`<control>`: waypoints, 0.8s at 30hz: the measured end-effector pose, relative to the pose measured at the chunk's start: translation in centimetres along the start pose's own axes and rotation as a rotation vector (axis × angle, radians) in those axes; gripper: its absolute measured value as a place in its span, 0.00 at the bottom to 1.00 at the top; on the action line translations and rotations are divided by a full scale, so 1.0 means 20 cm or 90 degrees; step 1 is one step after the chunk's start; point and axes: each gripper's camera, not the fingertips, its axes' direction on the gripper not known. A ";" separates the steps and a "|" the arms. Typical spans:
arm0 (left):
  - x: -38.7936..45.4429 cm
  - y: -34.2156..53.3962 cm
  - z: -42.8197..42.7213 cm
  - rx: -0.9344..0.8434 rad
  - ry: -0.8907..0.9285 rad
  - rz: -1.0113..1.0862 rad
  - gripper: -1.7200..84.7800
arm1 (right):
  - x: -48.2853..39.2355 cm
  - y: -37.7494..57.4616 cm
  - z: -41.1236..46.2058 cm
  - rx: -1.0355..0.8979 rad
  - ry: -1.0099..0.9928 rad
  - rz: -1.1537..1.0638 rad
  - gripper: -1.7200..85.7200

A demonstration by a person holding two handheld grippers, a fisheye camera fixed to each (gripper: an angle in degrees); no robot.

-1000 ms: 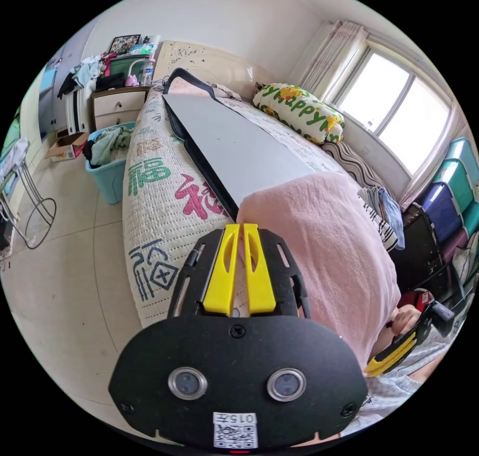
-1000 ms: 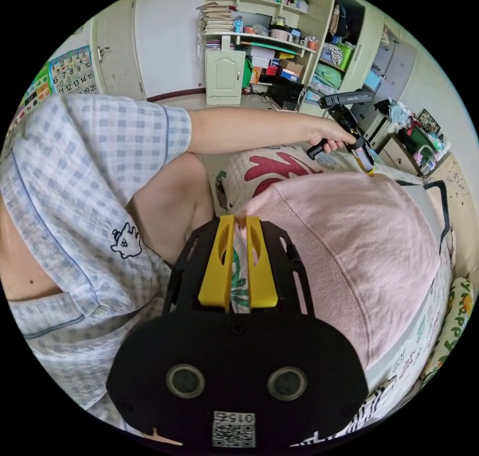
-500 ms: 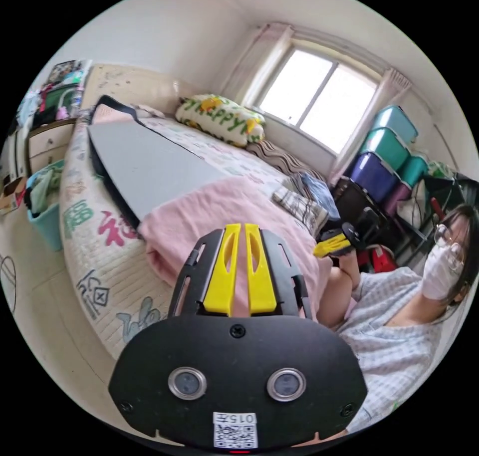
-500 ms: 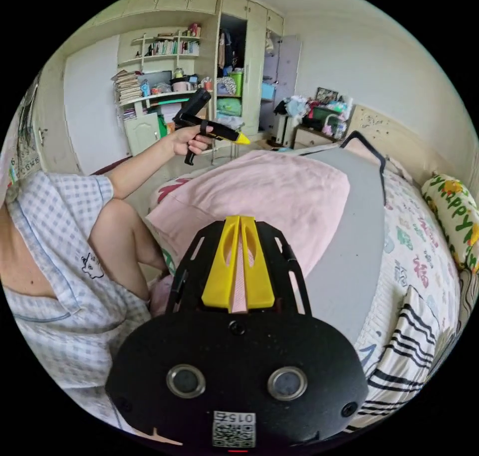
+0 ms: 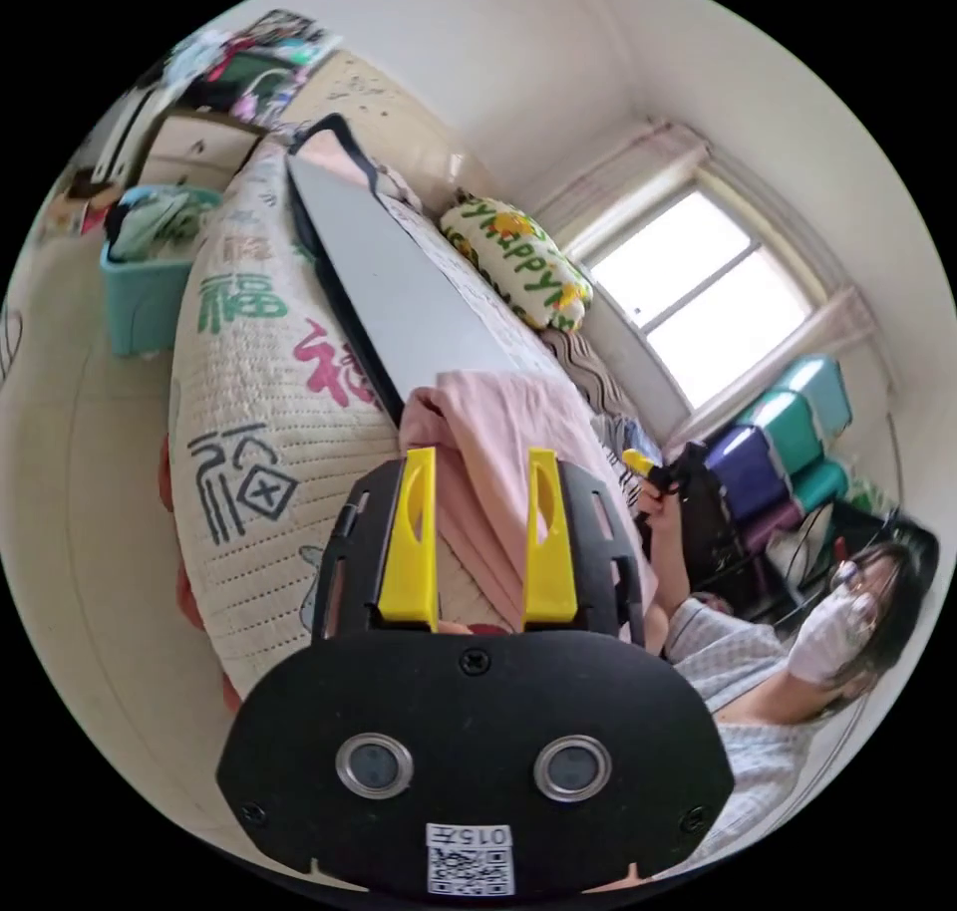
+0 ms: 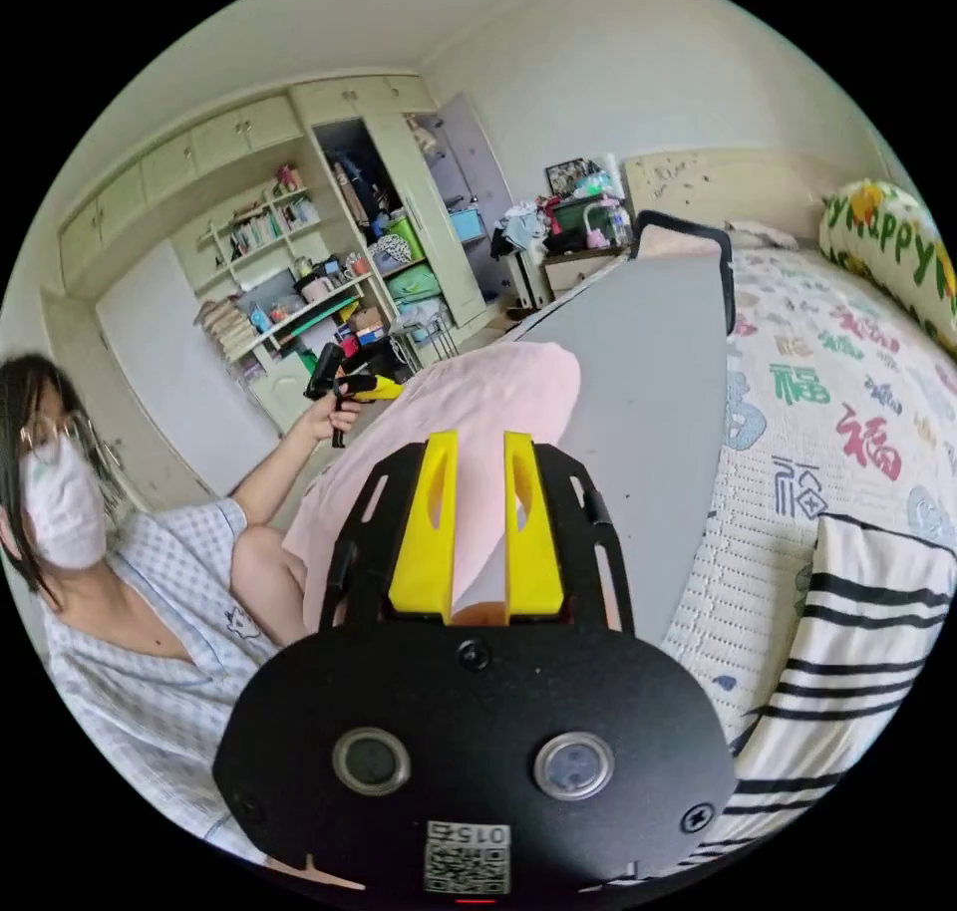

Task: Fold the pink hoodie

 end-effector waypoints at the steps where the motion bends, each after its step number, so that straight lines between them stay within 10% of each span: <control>1: -0.09 0.00 0.01 0.001 0.003 -0.024 0.19 | 0.13 -0.09 0.02 -0.023 -0.034 0.042 0.16; 24: -0.71 -0.18 -0.12 -0.034 0.111 -0.061 0.16 | 0.37 -0.73 0.08 -0.113 -0.283 0.066 0.18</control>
